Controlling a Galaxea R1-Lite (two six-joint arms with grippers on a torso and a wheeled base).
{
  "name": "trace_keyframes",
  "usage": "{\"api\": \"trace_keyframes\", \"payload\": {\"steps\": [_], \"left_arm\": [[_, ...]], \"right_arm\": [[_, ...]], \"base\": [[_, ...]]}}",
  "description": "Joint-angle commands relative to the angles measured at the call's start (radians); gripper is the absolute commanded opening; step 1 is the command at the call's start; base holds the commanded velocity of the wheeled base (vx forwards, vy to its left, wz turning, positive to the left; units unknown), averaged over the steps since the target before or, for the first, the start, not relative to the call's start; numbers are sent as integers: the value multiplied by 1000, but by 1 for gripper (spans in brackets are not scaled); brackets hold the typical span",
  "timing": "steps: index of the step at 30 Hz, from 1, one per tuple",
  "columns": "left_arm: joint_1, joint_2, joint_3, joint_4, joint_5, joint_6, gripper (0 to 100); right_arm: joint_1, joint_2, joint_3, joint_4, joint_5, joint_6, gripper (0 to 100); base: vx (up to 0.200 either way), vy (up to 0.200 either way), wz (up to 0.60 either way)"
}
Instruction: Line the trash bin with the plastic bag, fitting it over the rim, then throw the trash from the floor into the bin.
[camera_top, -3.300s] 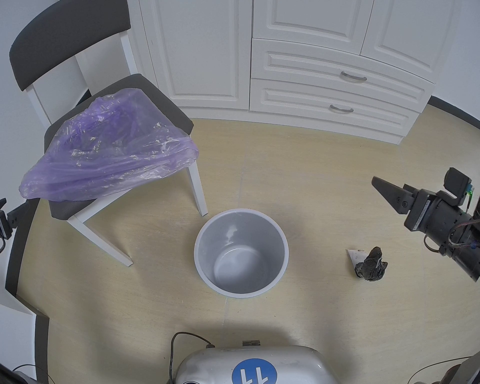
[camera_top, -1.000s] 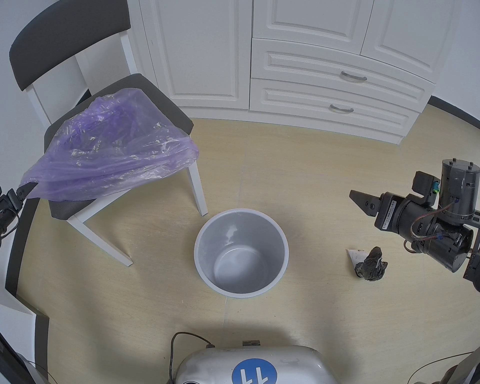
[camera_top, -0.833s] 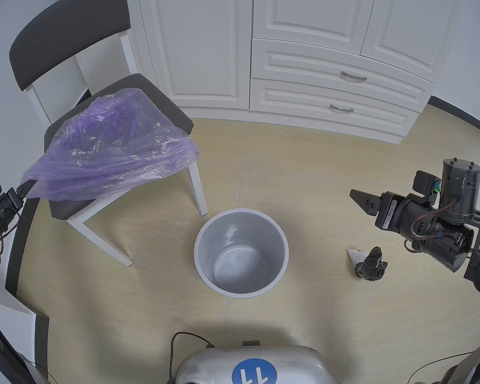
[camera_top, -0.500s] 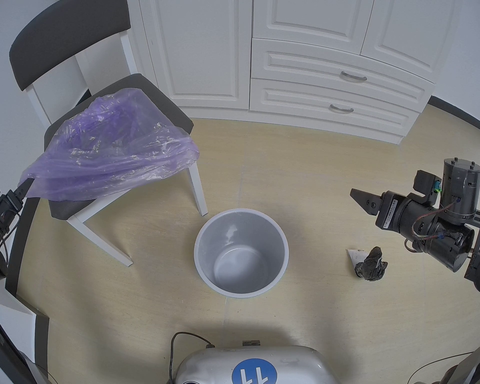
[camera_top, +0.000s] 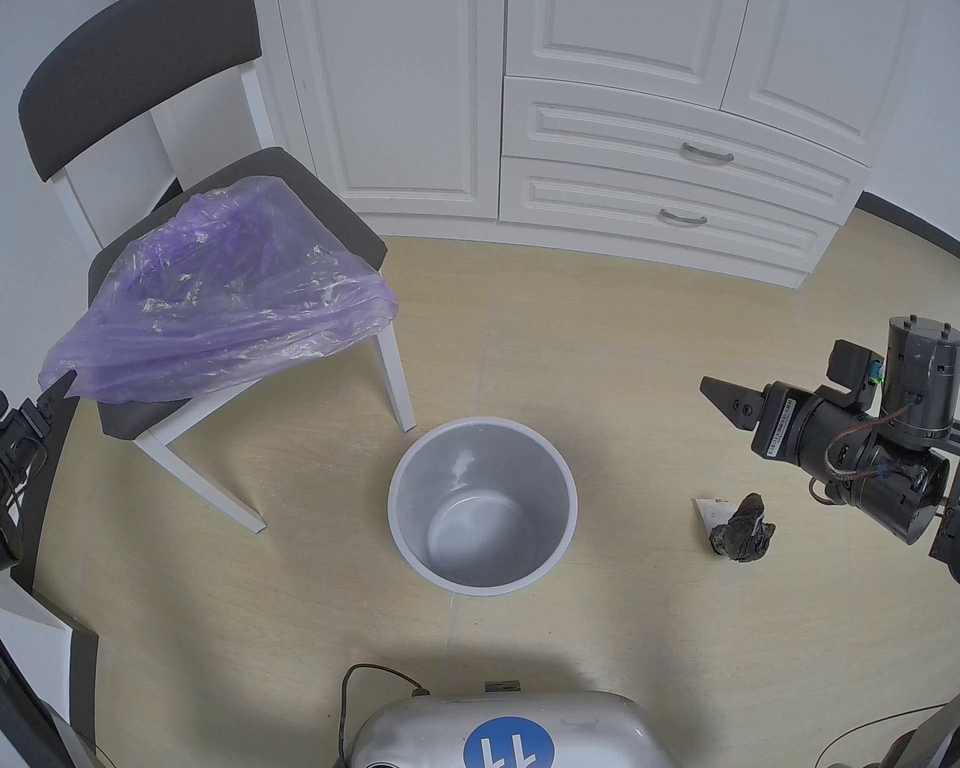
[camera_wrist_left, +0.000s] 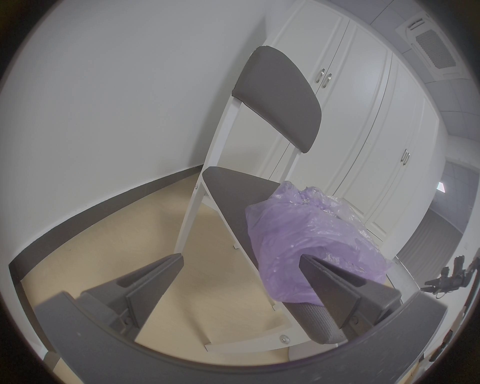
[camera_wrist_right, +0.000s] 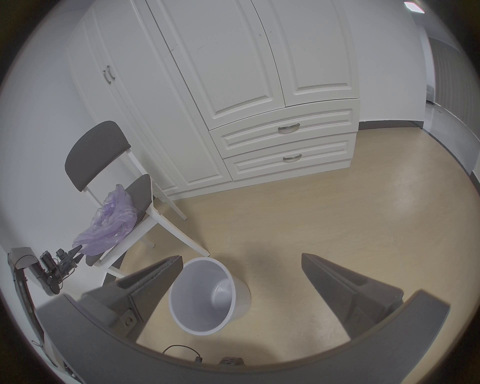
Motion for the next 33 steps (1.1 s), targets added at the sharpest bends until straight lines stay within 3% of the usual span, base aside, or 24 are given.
{"api": "trace_keyframes", "payload": {"steps": [1, 8, 9, 24, 33], "left_arm": [[2, 9, -8, -1, 0, -2, 100], [0, 6, -7, -1, 0, -4, 100], [0, 6, -5, -1, 0, -2, 0], [-9, -49, 45, -1, 0, -7, 0], [-41, -233, 166, 1, -1, -5, 0]], "right_arm": [[2, -3, 2, -1, 1, 0, 100], [2, -4, 5, -1, 2, -2, 100], [2, -6, 5, -1, 2, -2, 100], [7, -10, 13, -1, -3, -11, 100], [106, -108, 30, 1, -39, -43, 100]], "base": [[0, 0, 0], [0, 0, 0], [0, 0, 0], [0, 0, 0], [0, 0, 0]]}}
